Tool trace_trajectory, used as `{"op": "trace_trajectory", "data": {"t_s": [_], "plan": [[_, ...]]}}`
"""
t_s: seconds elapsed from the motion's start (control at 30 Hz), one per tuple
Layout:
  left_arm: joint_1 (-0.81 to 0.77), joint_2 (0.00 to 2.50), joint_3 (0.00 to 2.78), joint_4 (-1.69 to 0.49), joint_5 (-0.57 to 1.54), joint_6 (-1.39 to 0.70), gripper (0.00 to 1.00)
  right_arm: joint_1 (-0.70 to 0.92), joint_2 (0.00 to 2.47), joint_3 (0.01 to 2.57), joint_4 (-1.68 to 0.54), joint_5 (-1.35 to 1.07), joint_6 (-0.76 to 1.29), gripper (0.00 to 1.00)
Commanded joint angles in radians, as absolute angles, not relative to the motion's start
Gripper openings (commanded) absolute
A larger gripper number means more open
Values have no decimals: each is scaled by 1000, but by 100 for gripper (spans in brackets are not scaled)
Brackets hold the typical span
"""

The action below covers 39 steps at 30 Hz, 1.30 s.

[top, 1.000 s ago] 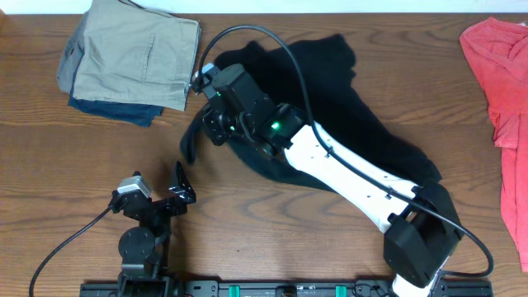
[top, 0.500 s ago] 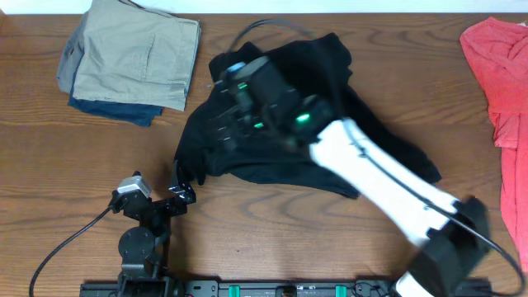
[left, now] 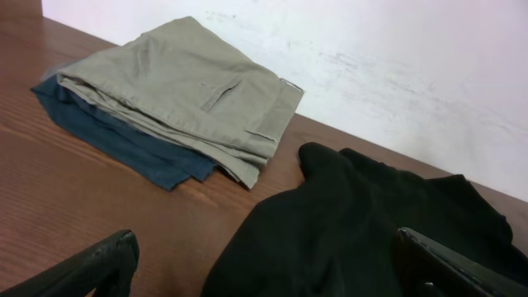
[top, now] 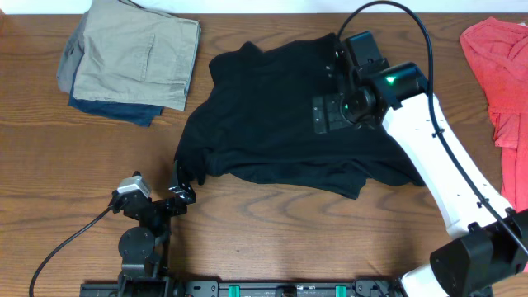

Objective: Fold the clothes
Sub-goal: 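Drag the black t-shirt left and lay it flat mid-table, then pull the t-shirt's right edge rightward with the right gripper to spread it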

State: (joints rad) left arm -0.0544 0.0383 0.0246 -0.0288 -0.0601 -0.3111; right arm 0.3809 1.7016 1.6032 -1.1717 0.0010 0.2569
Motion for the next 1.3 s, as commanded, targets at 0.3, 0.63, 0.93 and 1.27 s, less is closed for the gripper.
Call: {"op": "trace_trajectory", "data": {"t_s": [0.3, 0.63, 0.93, 1.27], "plan": [[-58, 37, 4, -63, -89, -312, 98, 236, 1718, 1489, -1161, -42, 444, 99], [-58, 37, 4, -62, -89, -312, 98, 292, 1718, 1265, -1155, -222, 444, 95], [-58, 37, 4, -62, -89, -312, 98, 345, 1718, 1170, -1151, -12, 559, 79], [-58, 37, 4, -62, -89, -312, 98, 337, 1718, 1015, -1008, -87, 610, 75]]}}
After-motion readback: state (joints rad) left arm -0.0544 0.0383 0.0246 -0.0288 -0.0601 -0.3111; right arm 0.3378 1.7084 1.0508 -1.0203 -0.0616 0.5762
